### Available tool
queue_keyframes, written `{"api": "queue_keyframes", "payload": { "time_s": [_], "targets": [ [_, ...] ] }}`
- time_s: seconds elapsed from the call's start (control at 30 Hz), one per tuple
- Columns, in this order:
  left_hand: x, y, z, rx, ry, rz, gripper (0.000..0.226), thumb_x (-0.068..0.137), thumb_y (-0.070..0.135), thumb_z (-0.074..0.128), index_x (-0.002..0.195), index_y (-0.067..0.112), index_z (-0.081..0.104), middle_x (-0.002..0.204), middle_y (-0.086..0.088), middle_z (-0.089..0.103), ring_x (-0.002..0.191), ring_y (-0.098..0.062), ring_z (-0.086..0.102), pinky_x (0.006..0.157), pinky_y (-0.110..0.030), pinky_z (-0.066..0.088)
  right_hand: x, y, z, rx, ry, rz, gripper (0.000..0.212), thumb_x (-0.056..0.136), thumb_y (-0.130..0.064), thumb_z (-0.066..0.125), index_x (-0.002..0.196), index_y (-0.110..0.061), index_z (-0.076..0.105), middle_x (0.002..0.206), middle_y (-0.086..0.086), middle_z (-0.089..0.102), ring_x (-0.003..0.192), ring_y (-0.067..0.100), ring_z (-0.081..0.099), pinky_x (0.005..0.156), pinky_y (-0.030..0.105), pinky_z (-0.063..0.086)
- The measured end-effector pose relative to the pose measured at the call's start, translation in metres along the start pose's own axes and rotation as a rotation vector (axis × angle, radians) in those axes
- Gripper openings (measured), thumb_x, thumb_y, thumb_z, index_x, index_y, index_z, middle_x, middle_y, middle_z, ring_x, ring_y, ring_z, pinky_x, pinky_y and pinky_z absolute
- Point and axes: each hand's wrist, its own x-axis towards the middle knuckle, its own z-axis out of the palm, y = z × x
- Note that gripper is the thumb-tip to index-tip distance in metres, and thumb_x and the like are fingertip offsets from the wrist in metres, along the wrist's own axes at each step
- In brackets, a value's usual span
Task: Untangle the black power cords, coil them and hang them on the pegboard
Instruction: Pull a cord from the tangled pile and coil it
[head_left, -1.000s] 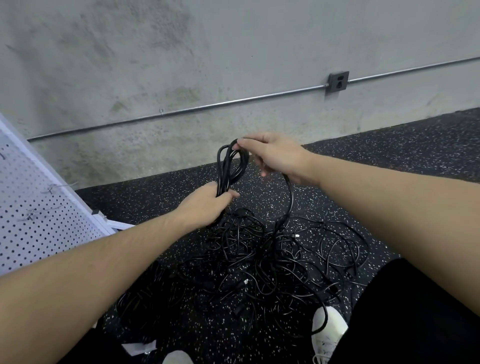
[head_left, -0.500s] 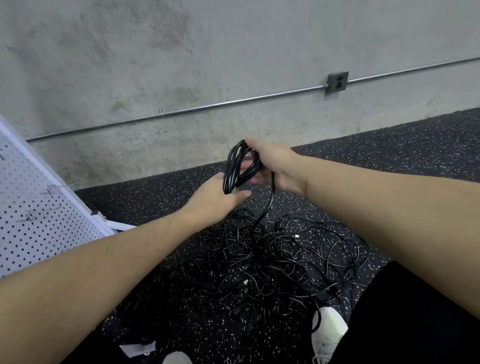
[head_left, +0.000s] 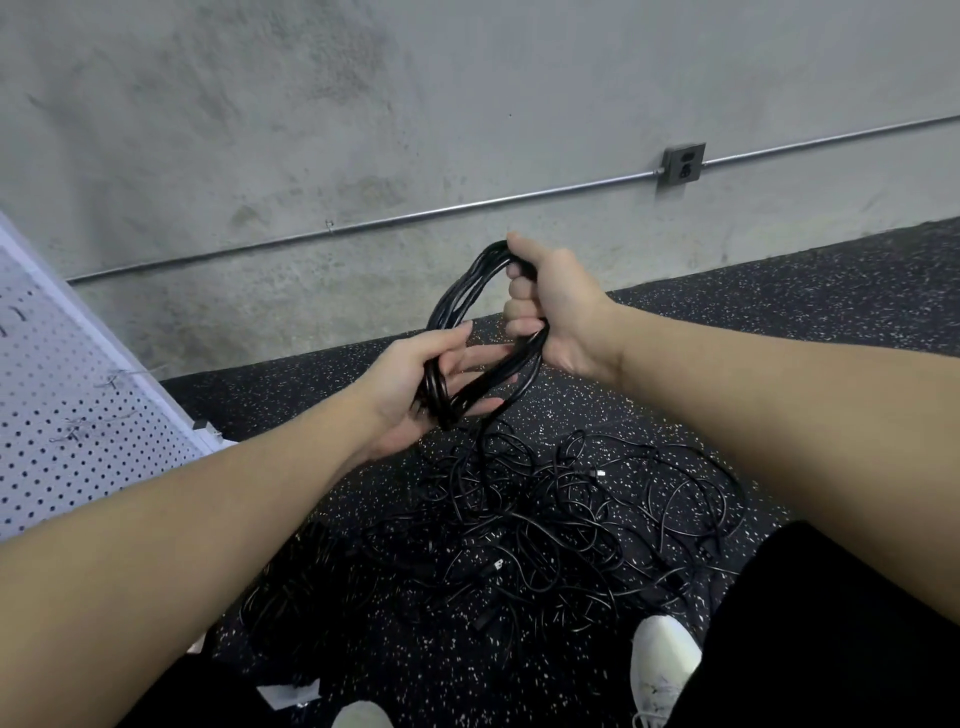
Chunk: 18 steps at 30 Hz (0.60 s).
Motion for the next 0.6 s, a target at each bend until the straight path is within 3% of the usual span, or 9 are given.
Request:
{"api": "queue_keyframes", "payload": {
  "time_s": [0.13,0.23,0.3,0.37,0.5,0.6],
  "targets": [
    [-0.007,0.004,0.002,-0.086,-0.145,-0.115,0.049,0.095,0.031,0.049,0.049,0.017,0.041,0.121,-0.022,0.071,0.132,-0.045,0.056,0.118,-0.051,0.038,-0.002,-0.005,-0.006,0.061,-0.158,0.018,0.038,0.104,-0.038,0.049,0.071,-0.021,0.039,0.049,-0.010,0.017,0.037,0.005,0.012,0.032,0.018,0.013],
    [-0.011,0.006,0.008,-0.112,-0.240,-0.164,0.052,0.098,0.030,0.045,0.048,0.016,0.042,0.107,-0.022,0.075,0.115,-0.043,0.067,0.115,-0.055,0.041,-0.004,-0.007,-0.008,0.095,-0.201,0.017,0.039,0.104,-0.038,0.048,0.070,-0.021,0.041,0.048,-0.011,0.018,0.037,0.004,0.012,0.030,0.018,0.014],
    [-0.014,0.009,0.012,-0.092,-0.251,-0.160,0.054,0.098,0.030,0.045,0.046,0.015,0.042,0.093,-0.017,0.074,0.083,-0.031,0.072,0.099,-0.053,0.055,-0.004,-0.008,-0.008,0.115,-0.212,0.010,0.040,0.104,-0.039,0.048,0.069,-0.020,0.041,0.047,-0.011,0.018,0.037,0.004,0.012,0.031,0.018,0.014],
    [-0.016,0.010,0.017,-0.084,-0.249,-0.189,0.053,0.098,0.032,0.045,0.048,0.016,0.041,0.093,-0.012,0.069,0.064,-0.020,0.061,0.076,-0.043,0.061,-0.005,-0.008,-0.009,0.128,-0.219,0.010,0.041,0.103,-0.039,0.048,0.068,-0.020,0.041,0.047,-0.010,0.018,0.037,0.005,0.012,0.032,0.018,0.013],
    [-0.018,0.013,0.026,-0.135,-0.264,-0.243,0.043,0.097,0.034,0.048,0.060,0.016,0.058,0.086,-0.002,0.054,0.054,-0.009,0.042,0.053,-0.025,0.048,-0.003,-0.009,-0.009,0.159,-0.229,-0.004,0.042,0.103,-0.037,0.048,0.065,-0.019,0.041,0.047,-0.010,0.018,0.037,0.005,0.013,0.031,0.018,0.014],
    [-0.016,0.011,0.027,-0.084,-0.216,-0.222,0.037,0.094,0.035,0.052,0.087,0.014,0.081,0.080,0.003,0.049,0.054,-0.006,0.032,0.047,-0.021,0.038,-0.001,-0.007,-0.007,0.112,-0.191,-0.010,0.042,0.103,-0.036,0.048,0.066,-0.020,0.040,0.048,-0.009,0.019,0.038,0.006,0.015,0.032,0.018,0.017]
  ]
}}
